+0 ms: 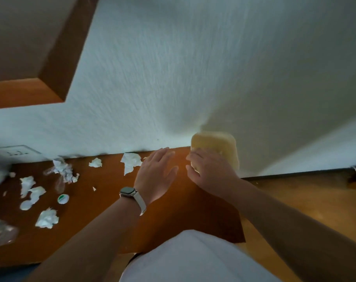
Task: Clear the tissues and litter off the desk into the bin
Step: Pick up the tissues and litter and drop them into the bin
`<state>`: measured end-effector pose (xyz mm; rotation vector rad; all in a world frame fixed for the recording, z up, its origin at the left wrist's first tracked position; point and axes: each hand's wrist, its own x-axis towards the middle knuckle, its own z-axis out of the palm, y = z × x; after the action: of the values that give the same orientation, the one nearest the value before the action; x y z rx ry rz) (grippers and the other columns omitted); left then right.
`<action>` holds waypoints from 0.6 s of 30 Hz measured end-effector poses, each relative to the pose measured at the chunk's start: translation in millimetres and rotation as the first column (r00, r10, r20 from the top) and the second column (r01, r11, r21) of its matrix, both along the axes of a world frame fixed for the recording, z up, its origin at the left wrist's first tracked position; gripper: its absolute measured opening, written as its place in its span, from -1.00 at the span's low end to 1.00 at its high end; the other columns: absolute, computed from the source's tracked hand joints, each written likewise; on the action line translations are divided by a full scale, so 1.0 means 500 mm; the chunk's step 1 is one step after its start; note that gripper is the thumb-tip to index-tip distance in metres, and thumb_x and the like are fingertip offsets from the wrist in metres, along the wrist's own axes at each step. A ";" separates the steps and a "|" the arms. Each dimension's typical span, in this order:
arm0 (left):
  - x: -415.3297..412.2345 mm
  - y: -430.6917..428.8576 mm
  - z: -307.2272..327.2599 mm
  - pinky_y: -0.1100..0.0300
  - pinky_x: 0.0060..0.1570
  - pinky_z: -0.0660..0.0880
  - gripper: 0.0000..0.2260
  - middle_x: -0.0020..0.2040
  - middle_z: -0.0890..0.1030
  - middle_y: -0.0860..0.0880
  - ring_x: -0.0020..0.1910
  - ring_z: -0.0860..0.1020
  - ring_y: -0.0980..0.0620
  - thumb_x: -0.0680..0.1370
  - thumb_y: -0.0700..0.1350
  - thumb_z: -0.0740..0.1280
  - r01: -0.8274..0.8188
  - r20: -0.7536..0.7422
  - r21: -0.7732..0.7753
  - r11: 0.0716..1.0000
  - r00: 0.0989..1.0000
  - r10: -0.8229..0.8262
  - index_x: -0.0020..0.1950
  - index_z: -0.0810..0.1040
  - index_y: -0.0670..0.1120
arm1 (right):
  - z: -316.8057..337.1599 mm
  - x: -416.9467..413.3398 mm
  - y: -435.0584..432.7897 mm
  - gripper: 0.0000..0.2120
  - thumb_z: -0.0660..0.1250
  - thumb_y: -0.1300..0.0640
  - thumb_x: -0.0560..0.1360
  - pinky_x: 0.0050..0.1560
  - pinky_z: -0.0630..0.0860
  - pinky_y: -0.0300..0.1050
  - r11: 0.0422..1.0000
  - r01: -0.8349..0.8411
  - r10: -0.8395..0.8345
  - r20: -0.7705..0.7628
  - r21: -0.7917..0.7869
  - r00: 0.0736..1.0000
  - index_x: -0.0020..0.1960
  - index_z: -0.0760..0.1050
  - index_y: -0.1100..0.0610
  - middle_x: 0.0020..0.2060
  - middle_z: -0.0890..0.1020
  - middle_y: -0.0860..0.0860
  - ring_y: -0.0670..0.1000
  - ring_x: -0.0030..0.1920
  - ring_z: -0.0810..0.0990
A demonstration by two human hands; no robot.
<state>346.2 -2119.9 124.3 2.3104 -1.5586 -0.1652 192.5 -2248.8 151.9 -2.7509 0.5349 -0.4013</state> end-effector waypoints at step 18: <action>0.243 0.131 -0.177 -0.03 0.37 0.28 -0.59 0.51 0.27 -0.01 0.49 0.20 -0.09 0.60 0.07 0.22 -0.050 0.118 0.314 0.948 0.993 0.013 0.45 0.30 0.10 | -0.174 0.291 0.091 -0.70 0.23 0.00 0.54 -0.04 0.47 -0.14 0.991 -0.095 0.069 -0.258 -0.092 0.964 0.22 0.46 0.09 0.07 0.55 0.00 0.00 -0.01 0.53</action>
<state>467.9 -2054.5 35.8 2.6316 -1.6520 -0.3001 338.2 -2203.1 64.8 -2.9332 0.4694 -0.0559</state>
